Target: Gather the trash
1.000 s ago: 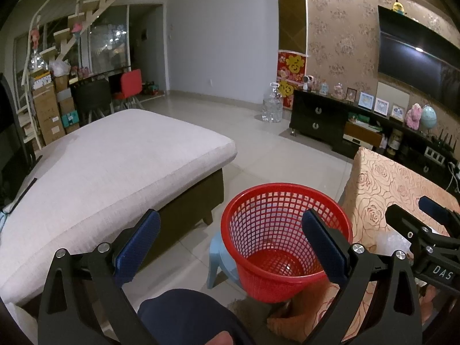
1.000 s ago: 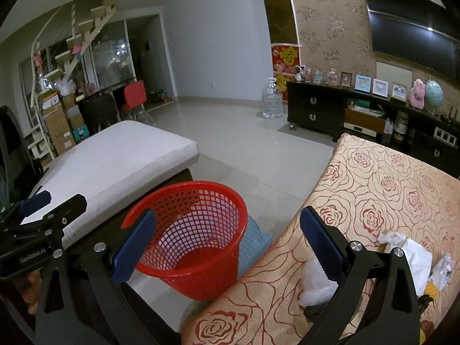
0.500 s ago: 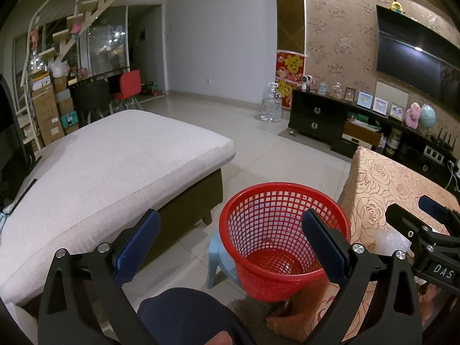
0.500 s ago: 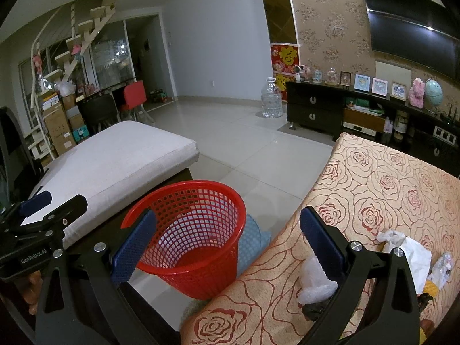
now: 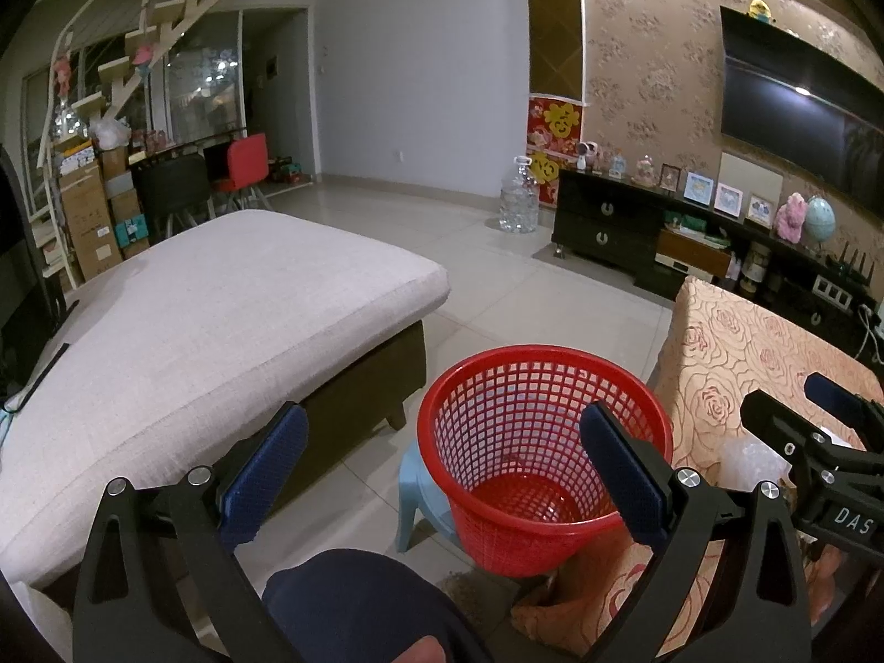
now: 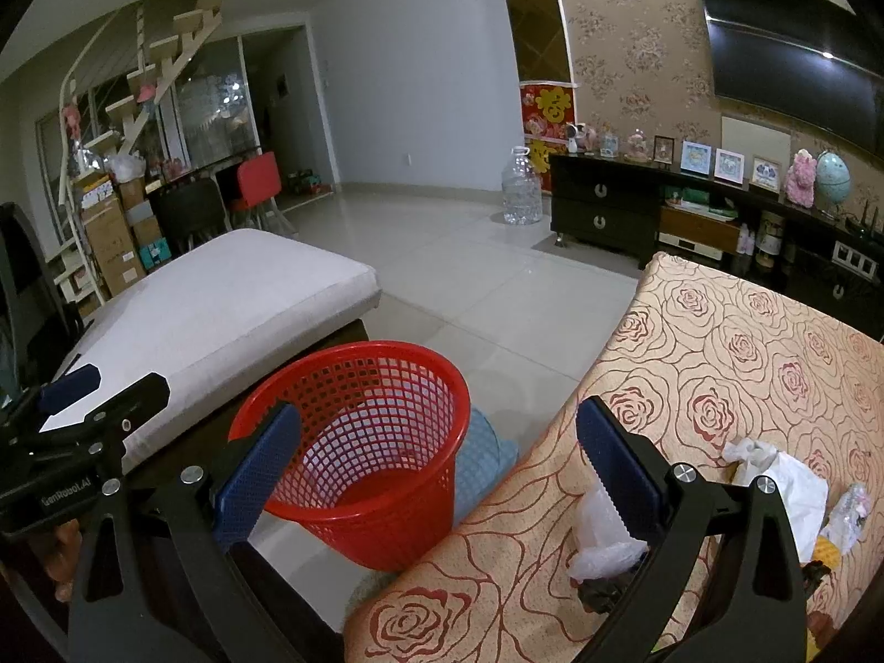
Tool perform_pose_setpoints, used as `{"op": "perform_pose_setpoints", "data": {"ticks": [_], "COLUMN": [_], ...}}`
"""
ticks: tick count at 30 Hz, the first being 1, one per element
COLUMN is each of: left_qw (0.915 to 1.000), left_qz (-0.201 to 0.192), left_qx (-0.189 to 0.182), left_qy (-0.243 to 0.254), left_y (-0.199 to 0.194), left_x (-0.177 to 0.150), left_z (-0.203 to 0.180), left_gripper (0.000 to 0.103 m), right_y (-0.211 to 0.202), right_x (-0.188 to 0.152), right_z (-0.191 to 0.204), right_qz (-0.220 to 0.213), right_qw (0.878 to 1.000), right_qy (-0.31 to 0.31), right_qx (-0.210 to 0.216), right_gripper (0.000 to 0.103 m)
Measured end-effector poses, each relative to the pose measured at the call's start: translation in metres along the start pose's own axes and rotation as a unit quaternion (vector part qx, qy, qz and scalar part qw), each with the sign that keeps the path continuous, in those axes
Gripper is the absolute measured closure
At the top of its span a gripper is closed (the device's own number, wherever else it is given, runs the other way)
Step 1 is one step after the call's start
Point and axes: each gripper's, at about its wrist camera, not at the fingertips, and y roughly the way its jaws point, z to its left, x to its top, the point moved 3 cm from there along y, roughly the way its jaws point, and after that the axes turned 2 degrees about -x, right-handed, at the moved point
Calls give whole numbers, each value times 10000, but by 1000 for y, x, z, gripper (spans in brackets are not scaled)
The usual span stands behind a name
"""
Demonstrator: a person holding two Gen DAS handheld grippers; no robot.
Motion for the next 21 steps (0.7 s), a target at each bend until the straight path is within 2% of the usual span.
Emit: {"op": "perform_pose_setpoints", "data": {"ticks": [21], "left_qw": [9999], "left_qz": [68], "left_qx": [-72], "left_qy": [60], "left_y": [5], "left_x": [-4], "left_z": [0], "left_gripper": [8], "right_y": [2], "right_x": [-7], "right_z": [-5], "right_qz": [25], "right_qw": [10000], "right_qy": [-32], "right_qx": [-10], "right_gripper": [6]}}
